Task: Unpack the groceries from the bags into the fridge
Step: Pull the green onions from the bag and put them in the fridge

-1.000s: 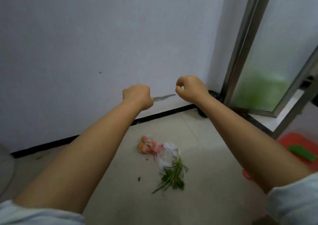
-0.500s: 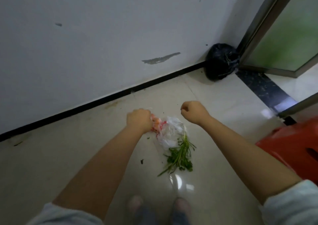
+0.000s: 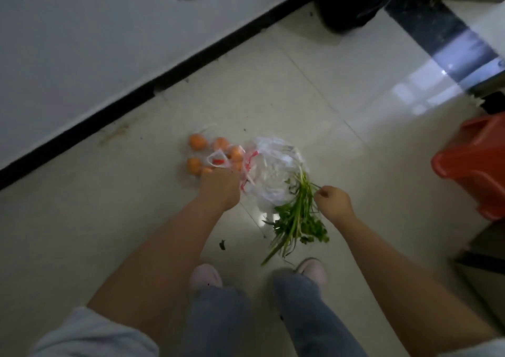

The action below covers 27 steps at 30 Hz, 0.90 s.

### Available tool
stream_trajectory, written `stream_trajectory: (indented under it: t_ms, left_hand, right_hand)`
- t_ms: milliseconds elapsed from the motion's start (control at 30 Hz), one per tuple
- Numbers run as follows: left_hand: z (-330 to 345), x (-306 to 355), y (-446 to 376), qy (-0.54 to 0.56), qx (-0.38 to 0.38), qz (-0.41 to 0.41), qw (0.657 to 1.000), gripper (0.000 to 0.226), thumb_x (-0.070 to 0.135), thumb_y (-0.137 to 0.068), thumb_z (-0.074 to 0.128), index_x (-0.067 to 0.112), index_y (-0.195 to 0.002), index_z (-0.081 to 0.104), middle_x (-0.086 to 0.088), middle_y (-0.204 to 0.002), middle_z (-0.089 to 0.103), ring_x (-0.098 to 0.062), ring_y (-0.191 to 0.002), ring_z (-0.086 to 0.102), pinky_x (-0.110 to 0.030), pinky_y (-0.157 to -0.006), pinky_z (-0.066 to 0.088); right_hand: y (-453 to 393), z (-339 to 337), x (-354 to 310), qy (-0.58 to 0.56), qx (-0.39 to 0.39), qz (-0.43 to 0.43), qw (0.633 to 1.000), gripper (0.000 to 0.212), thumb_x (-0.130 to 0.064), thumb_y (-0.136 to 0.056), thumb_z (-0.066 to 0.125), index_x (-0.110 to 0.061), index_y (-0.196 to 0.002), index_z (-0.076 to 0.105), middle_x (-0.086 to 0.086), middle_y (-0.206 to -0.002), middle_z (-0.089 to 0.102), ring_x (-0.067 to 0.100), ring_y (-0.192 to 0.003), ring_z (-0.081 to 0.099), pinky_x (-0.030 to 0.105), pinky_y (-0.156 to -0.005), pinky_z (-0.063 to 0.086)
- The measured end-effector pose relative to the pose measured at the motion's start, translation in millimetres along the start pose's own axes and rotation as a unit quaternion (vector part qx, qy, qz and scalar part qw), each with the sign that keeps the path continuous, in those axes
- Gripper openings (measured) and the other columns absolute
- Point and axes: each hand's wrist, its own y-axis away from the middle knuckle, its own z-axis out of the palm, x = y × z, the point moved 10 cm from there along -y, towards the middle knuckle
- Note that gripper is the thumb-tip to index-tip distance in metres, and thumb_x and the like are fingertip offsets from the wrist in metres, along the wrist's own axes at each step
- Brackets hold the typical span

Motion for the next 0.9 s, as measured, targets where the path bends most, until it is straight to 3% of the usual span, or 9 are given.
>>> stream_trajectory:
  t_ms: [167,267,367,433,533,600,667,800,900]
  left_hand:
    - [109,14,-131,-0.003,0.027,0.019,0.999,0.031,0.015,-0.094,0.042,0.010,-0.122,0.055,-0.012,-0.127,0.056,-0.030,-0.118,0.053,-0.041,-0.090,0.047]
    - [166,29,-199,-0.014,0.085,0.038,0.996,0.028,0.015,-0.089,0.052,0.007,-0.116,0.058,-0.015,-0.120,0.058,-0.033,-0.113,0.056,-0.039,-0.087,0.049]
    - [190,49,-256,-0.043,0.182,0.100,0.977,0.032,0.007,-0.049,0.084,0.003,-0.079,0.071,-0.021,-0.091,0.069,-0.038,-0.090,0.069,-0.044,-0.072,0.058]
    - [195,63,-280,-0.058,0.222,0.129,0.965,0.026,0.008,-0.044,0.082,0.006,-0.067,0.070,-0.021,-0.099,0.071,-0.039,-0.098,0.068,-0.049,-0.083,0.053]
    - [193,83,-299,-0.055,0.213,0.160,0.962,0.019,0.014,-0.079,0.061,0.005,-0.092,0.070,-0.011,-0.153,0.032,-0.031,-0.144,0.025,-0.050,-0.112,0.022]
    - [186,80,-302,-0.058,0.210,0.145,0.965,0.027,0.018,-0.090,0.047,0.007,-0.104,0.067,-0.002,-0.161,0.006,-0.026,-0.149,-0.001,-0.047,-0.116,0.008]
    - [178,73,-301,-0.058,0.201,0.120,0.970,0.028,0.022,-0.092,0.044,0.011,-0.109,0.064,-0.001,-0.161,-0.001,-0.026,-0.149,-0.006,-0.045,-0.118,0.005]
    - [177,70,-312,-0.056,0.153,0.115,0.980,0.034,0.024,-0.092,0.044,0.018,-0.123,0.058,-0.002,-0.158,0.020,-0.023,-0.144,0.021,-0.042,-0.114,0.018]
    - [171,66,-321,-0.029,0.157,0.089,0.983,0.032,0.020,-0.091,0.043,0.010,-0.117,0.058,-0.005,-0.129,0.053,-0.024,-0.120,0.048,-0.037,-0.100,0.031]
  right_hand:
    - [-128,97,55,-0.004,0.001,0.022,1.000,0.019,-0.009,-0.090,0.045,0.000,-0.092,0.062,0.017,-0.087,0.058,0.028,-0.085,0.056,0.025,-0.069,0.035]
    - [-200,126,86,0.033,0.060,0.022,0.997,0.027,-0.017,-0.090,0.048,0.001,-0.107,0.060,0.022,-0.106,0.063,0.035,-0.101,0.058,0.032,-0.075,0.043]
    - [-261,148,107,0.092,0.119,0.017,0.988,0.038,-0.028,-0.093,0.047,0.000,-0.119,0.052,0.022,-0.119,0.057,0.038,-0.113,0.052,0.043,-0.089,0.046]
    - [-290,165,119,0.112,0.127,0.031,0.985,0.037,-0.029,-0.096,0.041,0.000,-0.116,0.052,0.021,-0.119,0.057,0.038,-0.111,0.053,0.045,-0.089,0.046]
    - [-308,178,128,0.089,0.136,0.040,0.986,0.041,-0.036,-0.096,0.038,-0.003,-0.115,0.052,0.018,-0.120,0.056,0.036,-0.112,0.053,0.045,-0.094,0.042]
    - [-306,178,122,0.096,0.130,0.024,0.987,0.039,-0.038,-0.095,0.040,-0.005,-0.111,0.054,0.016,-0.116,0.059,0.034,-0.108,0.056,0.042,-0.092,0.042]
    - [-298,175,111,0.099,0.136,-0.013,0.986,0.032,-0.033,-0.095,0.043,-0.007,-0.107,0.058,0.015,-0.112,0.062,0.033,-0.104,0.058,0.039,-0.088,0.044]
    - [-281,196,96,0.106,0.097,-0.103,0.984,0.029,-0.021,-0.089,0.052,-0.005,-0.112,0.060,0.017,-0.116,0.058,0.032,-0.108,0.054,0.034,-0.088,0.043]
    - [-276,215,93,0.102,0.057,-0.150,0.982,0.028,-0.019,-0.087,0.056,-0.002,-0.108,0.060,0.017,-0.115,0.057,0.032,-0.107,0.053,0.034,-0.089,0.042]
